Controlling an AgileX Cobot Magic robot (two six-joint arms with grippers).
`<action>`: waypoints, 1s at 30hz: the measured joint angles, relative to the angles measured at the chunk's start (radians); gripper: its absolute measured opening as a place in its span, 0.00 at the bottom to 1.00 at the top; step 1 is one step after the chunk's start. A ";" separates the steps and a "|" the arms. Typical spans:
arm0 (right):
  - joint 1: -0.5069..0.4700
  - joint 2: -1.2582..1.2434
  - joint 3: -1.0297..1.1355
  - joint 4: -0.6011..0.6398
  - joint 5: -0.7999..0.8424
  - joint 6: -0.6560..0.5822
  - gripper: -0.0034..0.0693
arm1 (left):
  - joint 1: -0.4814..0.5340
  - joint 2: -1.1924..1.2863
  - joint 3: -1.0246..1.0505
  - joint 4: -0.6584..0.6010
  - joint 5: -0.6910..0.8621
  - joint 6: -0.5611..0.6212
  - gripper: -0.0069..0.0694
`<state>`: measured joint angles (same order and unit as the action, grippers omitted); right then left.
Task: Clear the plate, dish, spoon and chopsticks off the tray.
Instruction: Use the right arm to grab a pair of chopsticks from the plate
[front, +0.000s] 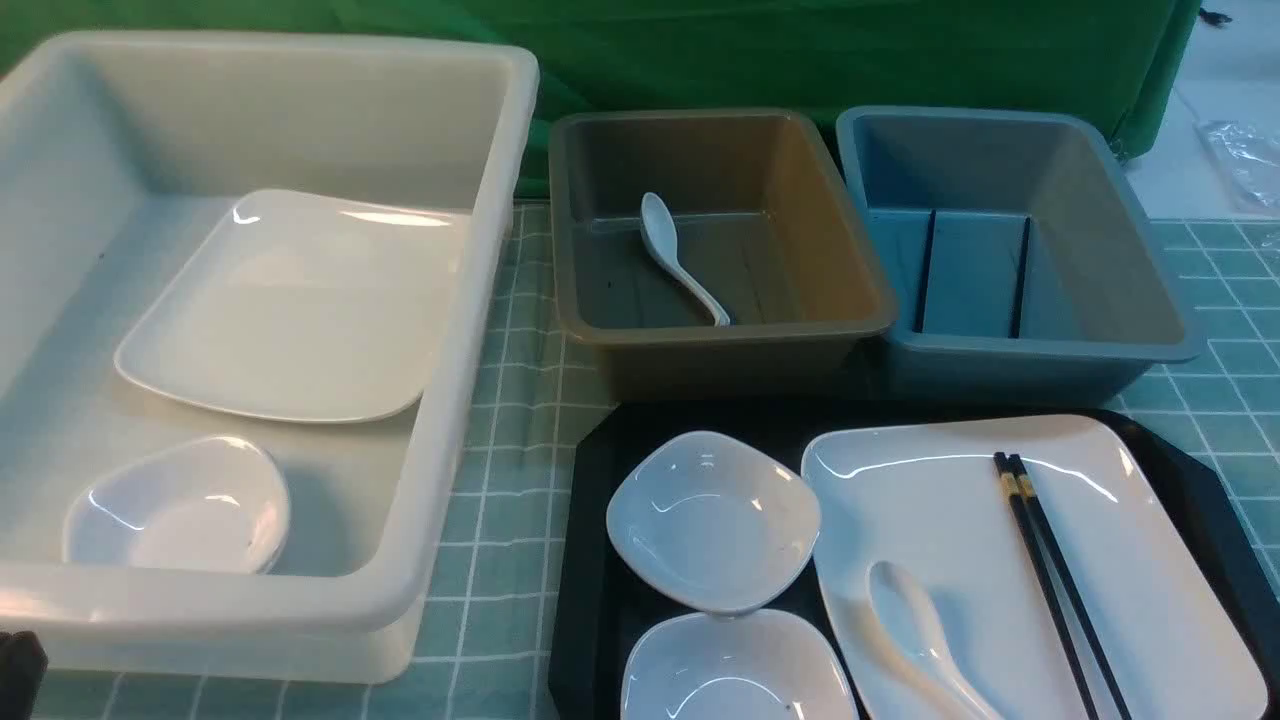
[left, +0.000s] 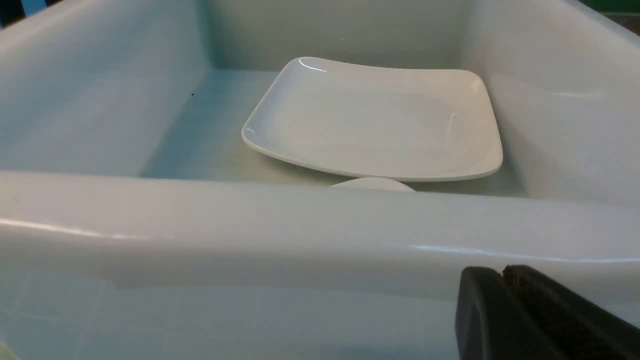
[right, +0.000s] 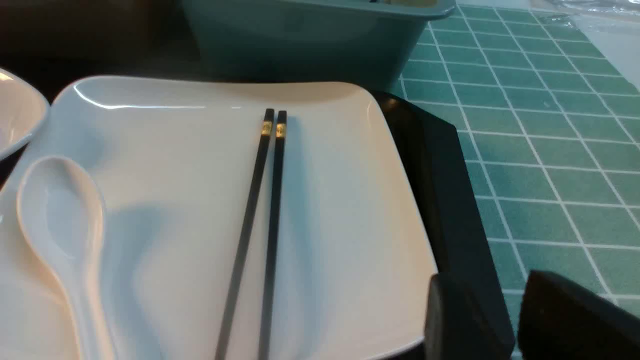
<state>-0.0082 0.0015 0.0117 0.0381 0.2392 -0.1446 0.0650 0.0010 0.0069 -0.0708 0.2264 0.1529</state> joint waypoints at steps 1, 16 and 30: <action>0.000 0.000 0.000 0.000 0.000 0.001 0.38 | 0.000 0.000 0.000 0.006 -0.001 0.000 0.11; 0.000 0.000 0.000 0.000 0.000 0.004 0.38 | 0.000 0.000 0.000 -0.058 -0.444 -0.057 0.11; 0.000 0.000 0.000 0.142 -0.216 0.287 0.38 | 0.000 0.000 0.000 -0.066 -0.527 -0.338 0.11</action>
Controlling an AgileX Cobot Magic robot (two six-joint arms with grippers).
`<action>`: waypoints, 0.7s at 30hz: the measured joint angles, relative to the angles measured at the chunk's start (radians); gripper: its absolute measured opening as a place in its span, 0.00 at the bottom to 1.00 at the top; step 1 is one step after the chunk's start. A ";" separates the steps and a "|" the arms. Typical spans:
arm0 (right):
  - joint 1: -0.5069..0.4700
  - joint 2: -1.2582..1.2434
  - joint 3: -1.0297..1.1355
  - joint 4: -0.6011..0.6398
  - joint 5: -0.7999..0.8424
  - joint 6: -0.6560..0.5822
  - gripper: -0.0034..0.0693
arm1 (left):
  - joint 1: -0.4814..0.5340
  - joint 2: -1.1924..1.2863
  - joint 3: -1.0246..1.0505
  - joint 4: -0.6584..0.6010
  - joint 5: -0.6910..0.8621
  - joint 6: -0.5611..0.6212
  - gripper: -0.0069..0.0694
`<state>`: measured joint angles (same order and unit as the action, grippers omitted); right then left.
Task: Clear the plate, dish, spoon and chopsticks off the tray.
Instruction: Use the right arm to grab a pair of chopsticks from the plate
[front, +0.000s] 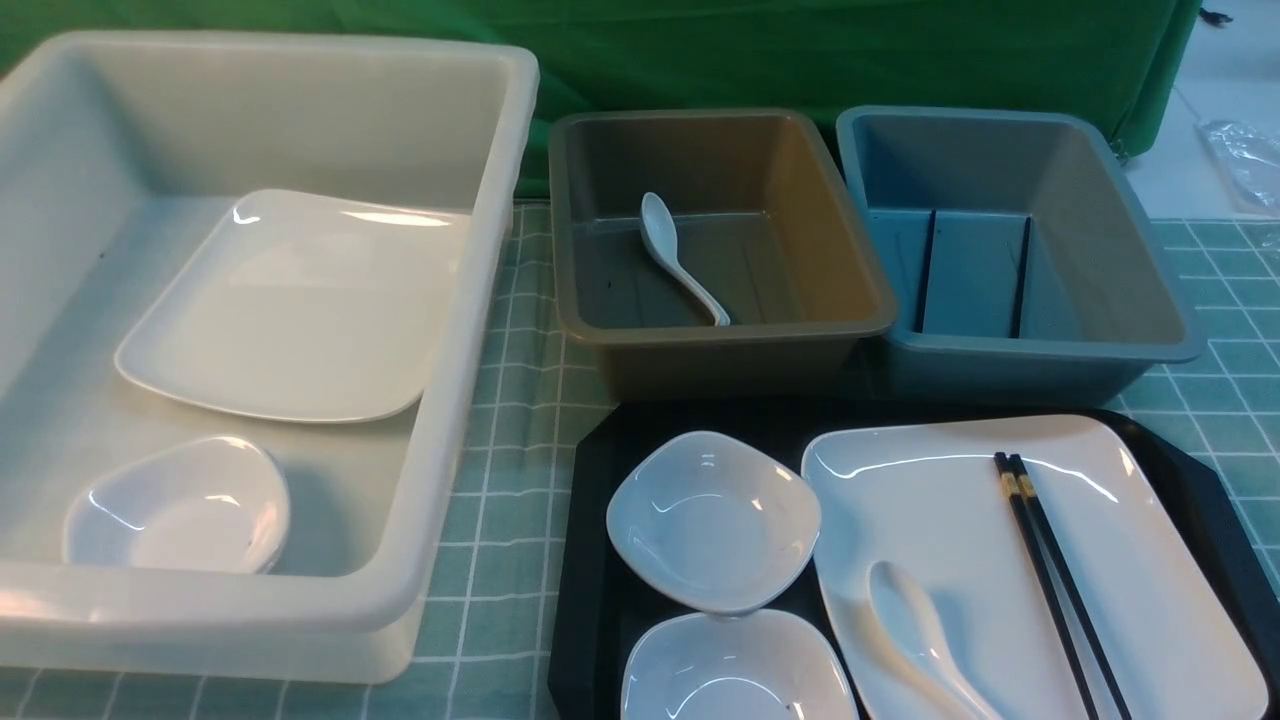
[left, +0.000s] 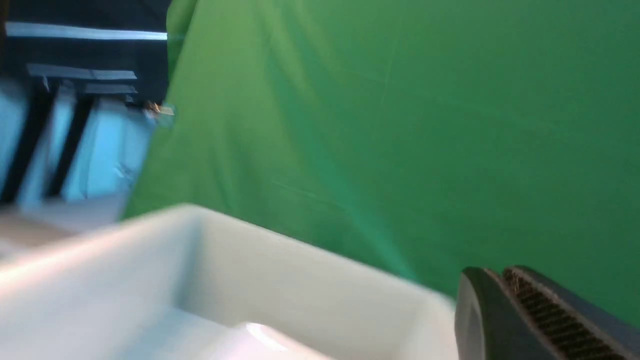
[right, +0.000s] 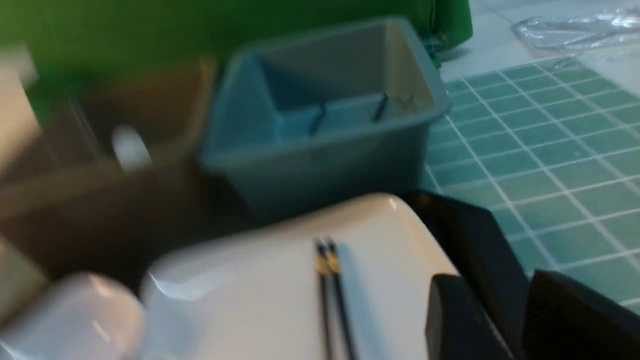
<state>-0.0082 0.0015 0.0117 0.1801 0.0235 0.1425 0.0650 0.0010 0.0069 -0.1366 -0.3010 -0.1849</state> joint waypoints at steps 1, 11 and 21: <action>0.001 0.000 0.000 0.013 -0.024 0.059 0.38 | 0.000 0.000 0.000 -0.001 -0.012 -0.067 0.11; 0.003 0.000 -0.001 0.037 -0.216 0.313 0.38 | 0.000 0.001 -0.151 0.038 -0.075 -0.376 0.11; 0.116 0.353 -0.534 -0.029 0.372 0.020 0.09 | 0.000 0.405 -0.701 0.012 0.926 -0.061 0.11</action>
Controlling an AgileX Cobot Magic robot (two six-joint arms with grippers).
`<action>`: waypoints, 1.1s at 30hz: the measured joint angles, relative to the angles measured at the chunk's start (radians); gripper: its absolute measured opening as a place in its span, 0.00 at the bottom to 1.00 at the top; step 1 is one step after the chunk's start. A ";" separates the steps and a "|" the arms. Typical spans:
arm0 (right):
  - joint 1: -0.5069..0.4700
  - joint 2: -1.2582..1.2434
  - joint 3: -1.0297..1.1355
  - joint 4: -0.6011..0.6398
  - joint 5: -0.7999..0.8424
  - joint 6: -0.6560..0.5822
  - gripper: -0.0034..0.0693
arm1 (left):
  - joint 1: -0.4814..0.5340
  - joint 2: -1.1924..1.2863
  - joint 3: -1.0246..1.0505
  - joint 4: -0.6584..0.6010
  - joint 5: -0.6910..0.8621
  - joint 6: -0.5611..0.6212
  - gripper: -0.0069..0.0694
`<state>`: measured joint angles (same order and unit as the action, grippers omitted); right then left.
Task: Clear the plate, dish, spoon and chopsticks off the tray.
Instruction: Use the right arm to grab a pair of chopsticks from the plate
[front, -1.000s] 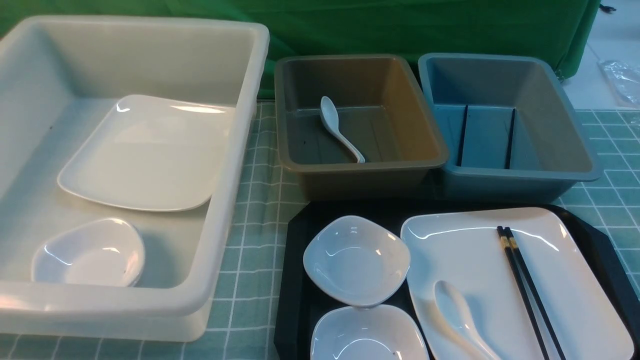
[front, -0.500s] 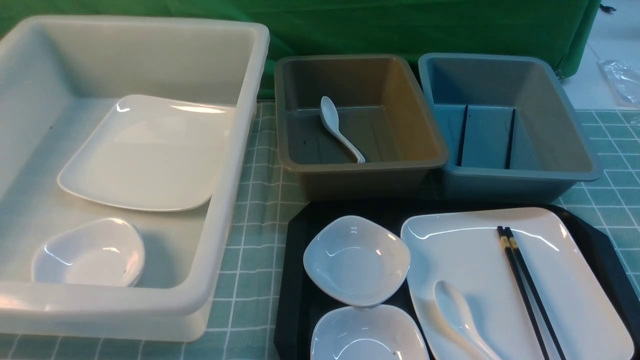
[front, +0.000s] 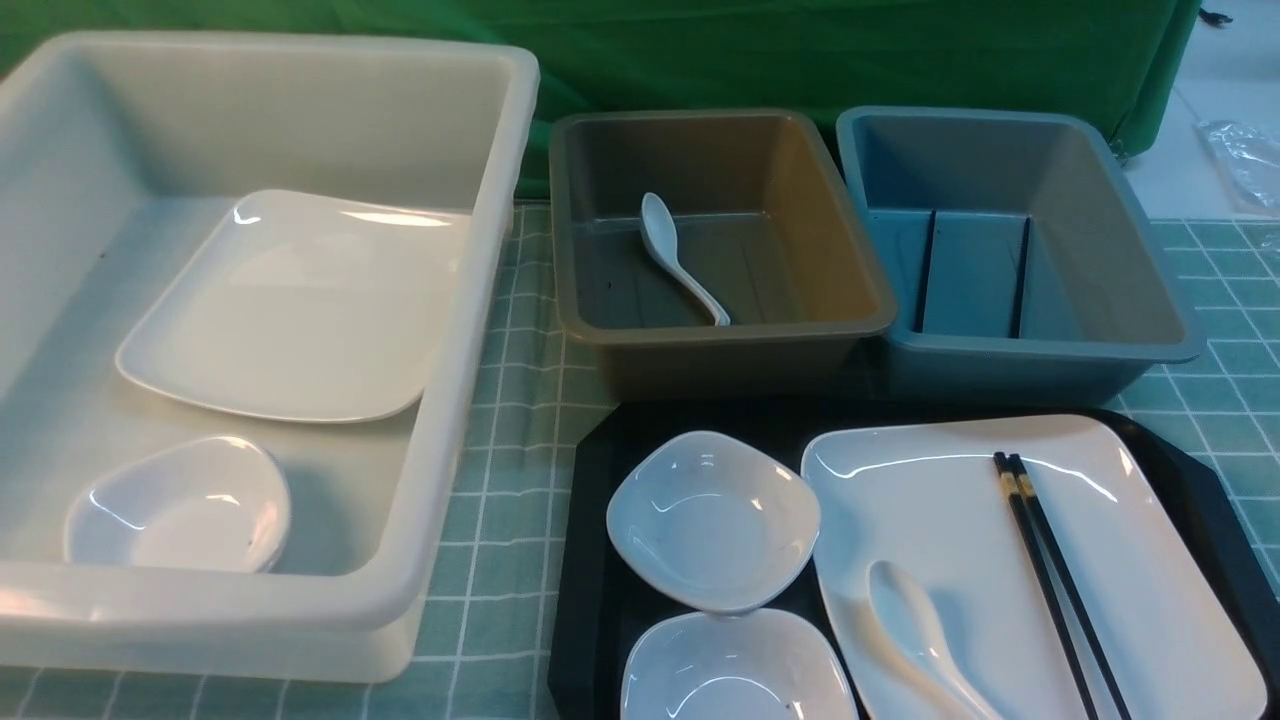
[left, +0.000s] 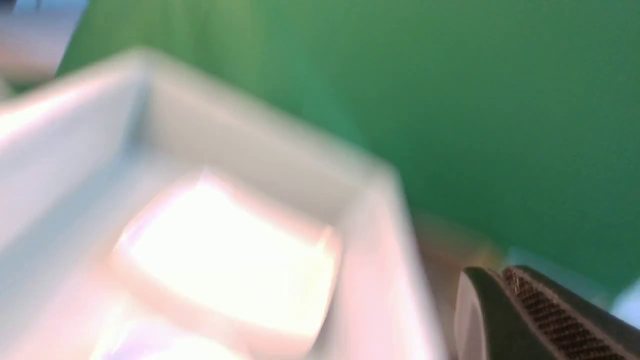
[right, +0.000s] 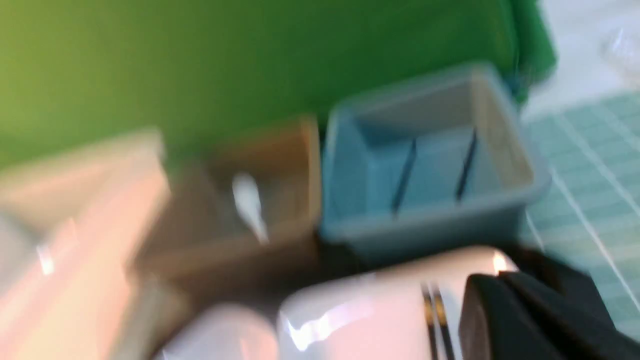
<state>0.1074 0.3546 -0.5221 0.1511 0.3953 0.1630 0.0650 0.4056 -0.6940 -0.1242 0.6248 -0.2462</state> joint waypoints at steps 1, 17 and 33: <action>0.010 0.082 -0.064 -0.008 0.080 -0.024 0.09 | 0.000 0.096 -0.054 -0.039 0.112 0.078 0.11; 0.020 1.069 -0.533 -0.020 0.561 -0.236 0.21 | -0.233 0.591 -0.132 -0.211 0.347 0.388 0.09; 0.021 1.472 -0.651 -0.020 0.415 -0.235 0.77 | -0.663 0.681 -0.136 -0.039 0.253 0.138 0.09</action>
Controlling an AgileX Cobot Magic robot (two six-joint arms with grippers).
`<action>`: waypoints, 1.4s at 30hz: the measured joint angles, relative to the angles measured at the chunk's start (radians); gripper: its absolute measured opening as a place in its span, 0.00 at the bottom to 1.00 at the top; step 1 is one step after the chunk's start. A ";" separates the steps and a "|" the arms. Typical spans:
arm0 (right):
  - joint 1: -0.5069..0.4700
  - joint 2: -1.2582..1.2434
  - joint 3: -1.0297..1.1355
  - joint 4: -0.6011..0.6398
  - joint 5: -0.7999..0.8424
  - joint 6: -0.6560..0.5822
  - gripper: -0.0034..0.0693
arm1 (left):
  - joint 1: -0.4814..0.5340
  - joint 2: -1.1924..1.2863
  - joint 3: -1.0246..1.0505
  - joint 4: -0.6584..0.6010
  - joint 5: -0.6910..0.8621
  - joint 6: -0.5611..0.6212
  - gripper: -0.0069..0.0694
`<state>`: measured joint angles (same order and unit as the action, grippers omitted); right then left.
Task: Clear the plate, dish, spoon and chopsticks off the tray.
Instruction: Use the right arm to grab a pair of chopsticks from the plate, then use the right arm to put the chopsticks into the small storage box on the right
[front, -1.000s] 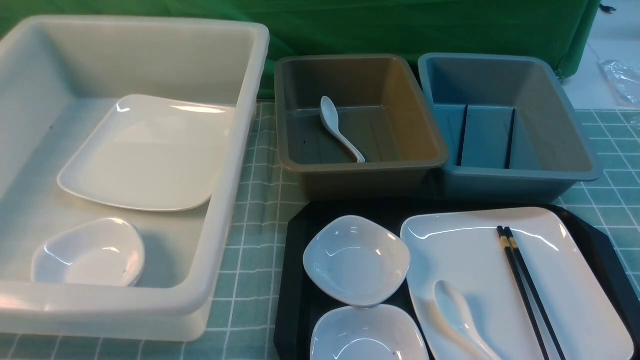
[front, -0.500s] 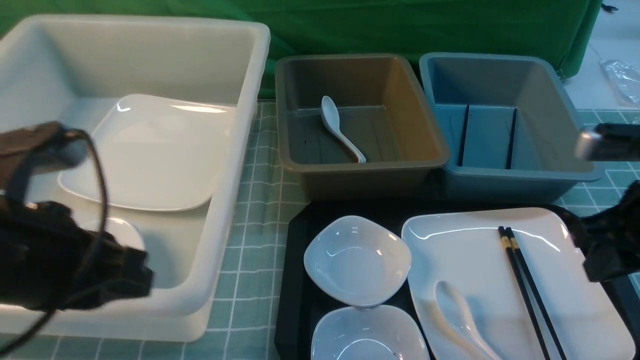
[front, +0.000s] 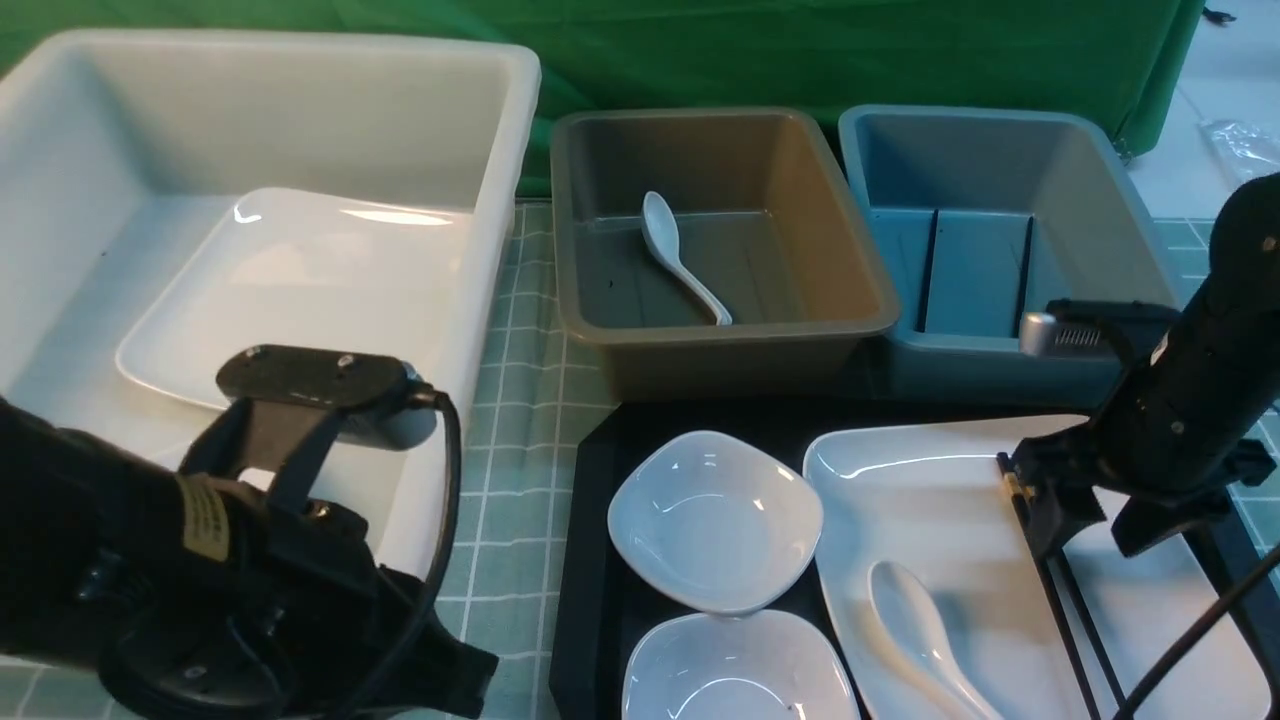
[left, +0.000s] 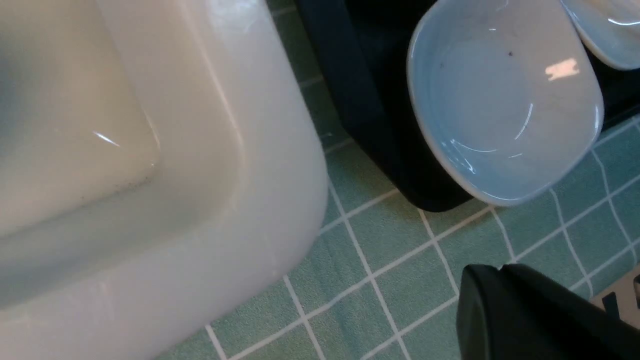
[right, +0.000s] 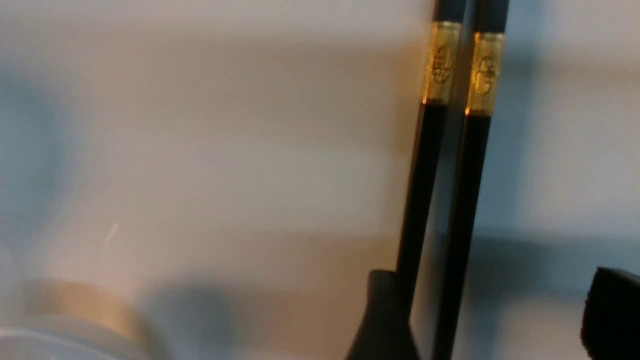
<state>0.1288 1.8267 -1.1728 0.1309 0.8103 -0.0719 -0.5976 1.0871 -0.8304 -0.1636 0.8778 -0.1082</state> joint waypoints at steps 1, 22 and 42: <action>0.001 0.012 0.000 0.000 0.000 0.000 0.77 | 0.000 0.000 0.000 0.011 -0.002 0.000 0.09; 0.058 0.056 -0.009 -0.036 -0.041 0.014 0.47 | 0.000 0.000 0.000 0.038 -0.054 -0.003 0.09; 0.053 -0.223 -0.111 0.000 0.034 -0.054 0.25 | 0.000 0.000 0.000 0.038 -0.068 -0.003 0.10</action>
<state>0.1819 1.6042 -1.2838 0.1314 0.8445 -0.1257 -0.5976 1.0871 -0.8304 -0.1256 0.8098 -0.1113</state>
